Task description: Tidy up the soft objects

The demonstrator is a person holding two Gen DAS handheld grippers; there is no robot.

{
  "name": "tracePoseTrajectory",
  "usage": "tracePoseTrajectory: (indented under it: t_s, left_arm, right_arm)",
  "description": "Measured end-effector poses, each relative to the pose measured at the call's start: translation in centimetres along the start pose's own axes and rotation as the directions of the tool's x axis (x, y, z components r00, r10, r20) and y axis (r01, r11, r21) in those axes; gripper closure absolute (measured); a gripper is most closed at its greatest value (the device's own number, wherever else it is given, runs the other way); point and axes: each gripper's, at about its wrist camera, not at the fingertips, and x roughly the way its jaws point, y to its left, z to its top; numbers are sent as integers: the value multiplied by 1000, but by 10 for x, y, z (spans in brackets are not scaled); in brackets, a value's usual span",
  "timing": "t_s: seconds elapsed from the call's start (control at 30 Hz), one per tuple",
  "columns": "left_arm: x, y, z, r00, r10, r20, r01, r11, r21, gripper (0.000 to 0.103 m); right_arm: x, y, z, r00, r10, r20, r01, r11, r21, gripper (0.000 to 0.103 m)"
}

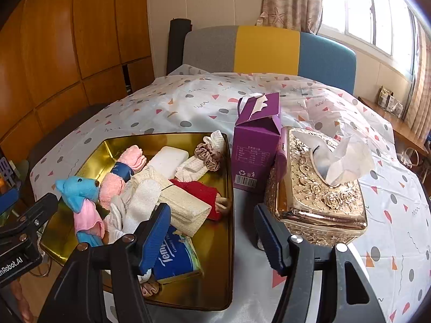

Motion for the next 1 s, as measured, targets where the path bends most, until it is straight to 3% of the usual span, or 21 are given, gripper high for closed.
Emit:
tracePoseTrajectory:
  t_s: [1.0]
  left_arm:
    - [0, 4, -1, 1000, 3, -3, -3, 1000, -22, 0]
  right_arm:
    - [2, 1, -4, 1000, -1, -12, 1, 1000, 5, 38]
